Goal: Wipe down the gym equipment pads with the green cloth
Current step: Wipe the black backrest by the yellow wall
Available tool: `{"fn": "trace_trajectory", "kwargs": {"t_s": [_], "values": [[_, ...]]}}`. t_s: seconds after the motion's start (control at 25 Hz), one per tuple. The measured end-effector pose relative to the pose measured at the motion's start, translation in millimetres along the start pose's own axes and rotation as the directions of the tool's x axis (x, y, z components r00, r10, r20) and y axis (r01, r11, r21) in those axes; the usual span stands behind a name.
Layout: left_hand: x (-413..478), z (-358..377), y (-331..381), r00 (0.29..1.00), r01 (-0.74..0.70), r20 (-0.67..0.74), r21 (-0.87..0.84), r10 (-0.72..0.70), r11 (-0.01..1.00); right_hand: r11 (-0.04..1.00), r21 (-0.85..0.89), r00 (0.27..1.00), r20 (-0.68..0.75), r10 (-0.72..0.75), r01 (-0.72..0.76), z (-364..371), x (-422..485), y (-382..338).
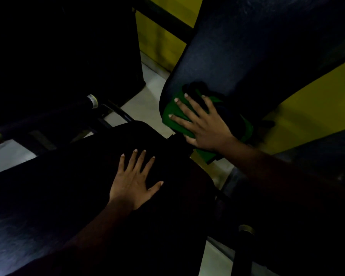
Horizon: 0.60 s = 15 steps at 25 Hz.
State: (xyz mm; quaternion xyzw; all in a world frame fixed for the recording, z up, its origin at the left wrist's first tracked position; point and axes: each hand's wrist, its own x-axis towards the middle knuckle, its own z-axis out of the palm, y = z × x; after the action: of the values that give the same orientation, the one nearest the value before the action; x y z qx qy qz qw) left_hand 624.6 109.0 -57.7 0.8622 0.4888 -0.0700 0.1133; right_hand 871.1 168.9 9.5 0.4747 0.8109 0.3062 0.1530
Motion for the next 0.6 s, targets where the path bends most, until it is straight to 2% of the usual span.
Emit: {"fn": "trace_trajectory", "kwargs": {"t_s": [0.12, 0.24, 0.32, 0.4, 0.52, 0.6], "values": [[0.7, 0.7, -1.2, 1.0, -0.005, -0.02, -0.005, 0.005, 1.0, 0.997, 0.007, 0.996, 0.042, -0.075, 0.075, 3.8, -23.7, -7.4], [2.0, 1.0, -1.3, 1.0, -0.016, -0.006, 0.005, 0.016, 1.0, 0.977, -0.043, 0.97, 0.135, -0.203, 0.211, 11.6, -62.4, -12.1], [2.3, 0.2, -1.2, 1.0, -0.017, 0.013, 0.006, 0.017, 1.0, 0.966, -0.025, 0.958, 0.136, -0.253, 0.259, 14.5, -96.7, -11.3], [0.9, 0.3, -1.3, 1.0, -0.019, 0.017, -0.005, 0.019, 1.0, 0.976, 0.035, 0.975, 0.045, -0.216, 0.215, -0.7, -110.2, -6.6], [2.4, 0.3, -2.7, 0.999, -0.022, 0.026, -0.009, 0.022, 1.0, 0.992, 0.053, 0.992, -0.061, -0.11, 0.113, -25.4, -56.0, 1.5], [3.6, -4.3, -2.3, 1.0, 0.005, -0.009, -0.118, -0.006, 0.993, 0.992, 0.029, 0.992, -0.043, -0.119, 0.121, -24.3, -3.7, -5.6]]}}
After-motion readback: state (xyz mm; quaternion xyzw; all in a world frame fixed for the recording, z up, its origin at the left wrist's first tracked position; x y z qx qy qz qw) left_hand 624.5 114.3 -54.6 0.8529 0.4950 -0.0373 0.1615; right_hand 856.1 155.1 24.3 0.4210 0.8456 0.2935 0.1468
